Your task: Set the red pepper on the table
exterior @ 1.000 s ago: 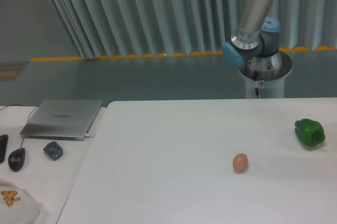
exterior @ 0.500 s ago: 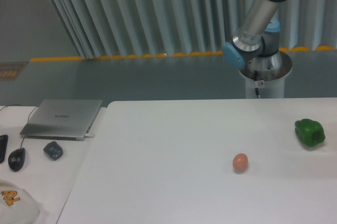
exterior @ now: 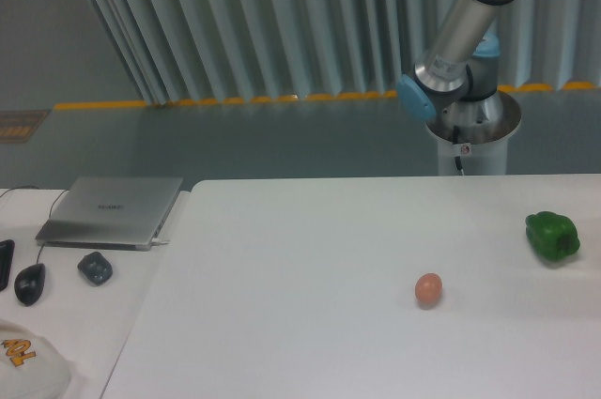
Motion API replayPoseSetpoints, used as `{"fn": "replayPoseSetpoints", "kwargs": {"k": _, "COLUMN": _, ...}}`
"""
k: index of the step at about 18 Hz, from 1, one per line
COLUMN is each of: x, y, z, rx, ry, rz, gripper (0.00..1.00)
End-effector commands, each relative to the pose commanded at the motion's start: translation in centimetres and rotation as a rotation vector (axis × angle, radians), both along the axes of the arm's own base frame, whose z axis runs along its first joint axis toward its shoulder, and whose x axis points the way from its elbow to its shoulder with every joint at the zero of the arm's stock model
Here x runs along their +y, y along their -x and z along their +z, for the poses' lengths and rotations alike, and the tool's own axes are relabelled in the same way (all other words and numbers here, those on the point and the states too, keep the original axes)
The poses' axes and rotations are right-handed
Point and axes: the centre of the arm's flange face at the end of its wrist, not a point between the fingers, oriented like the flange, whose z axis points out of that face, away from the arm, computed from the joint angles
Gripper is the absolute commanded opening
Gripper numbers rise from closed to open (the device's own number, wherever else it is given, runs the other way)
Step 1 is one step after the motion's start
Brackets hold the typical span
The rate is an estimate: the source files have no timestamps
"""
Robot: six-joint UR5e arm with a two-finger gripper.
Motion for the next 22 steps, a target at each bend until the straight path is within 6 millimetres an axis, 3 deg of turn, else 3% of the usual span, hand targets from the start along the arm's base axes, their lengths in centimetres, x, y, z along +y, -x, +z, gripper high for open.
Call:
{"fn": "replayPoseSetpoints", "kwargs": {"k": 8, "x": 0.0, "y": 0.0, "z": 0.0, "rx": 0.001, "ry": 0.000, "rz": 0.002, "gripper": 0.06}}
{"fn": "replayPoseSetpoints", "kwargs": {"k": 10, "x": 0.0, "y": 0.0, "z": 0.0, "rx": 0.000, "ry": 0.000, "rz": 0.002, "gripper": 0.06}}
{"fn": "replayPoseSetpoints", "kwargs": {"k": 11, "x": -0.1, "y": 0.0, "z": 0.0, "rx": 0.000, "ry": 0.000, "rz": 0.005, "gripper": 0.11}}
{"fn": "replayPoseSetpoints", "kwargs": {"k": 12, "x": 0.0, "y": 0.1, "z": 0.1, "rx": 0.003, "ry": -0.001, "rz": 0.002, "gripper": 0.49}}
{"fn": "replayPoseSetpoints", "kwargs": {"k": 16, "x": -0.1, "y": 0.3, "z": 1.0, "rx": 0.023, "ry": -0.005, "rz": 0.002, "gripper": 0.60}}
{"fn": "replayPoseSetpoints", "kwargs": {"k": 18, "x": -0.4, "y": 0.6, "z": 1.4, "rx": 0.033, "ry": -0.008, "rz": 0.008, "gripper": 0.82}}
{"fn": "replayPoseSetpoints", "kwargs": {"k": 22, "x": -0.2, "y": 1.3, "z": 3.0, "rx": 0.077, "ry": -0.015, "rz": 0.000, "gripper": 0.90}}
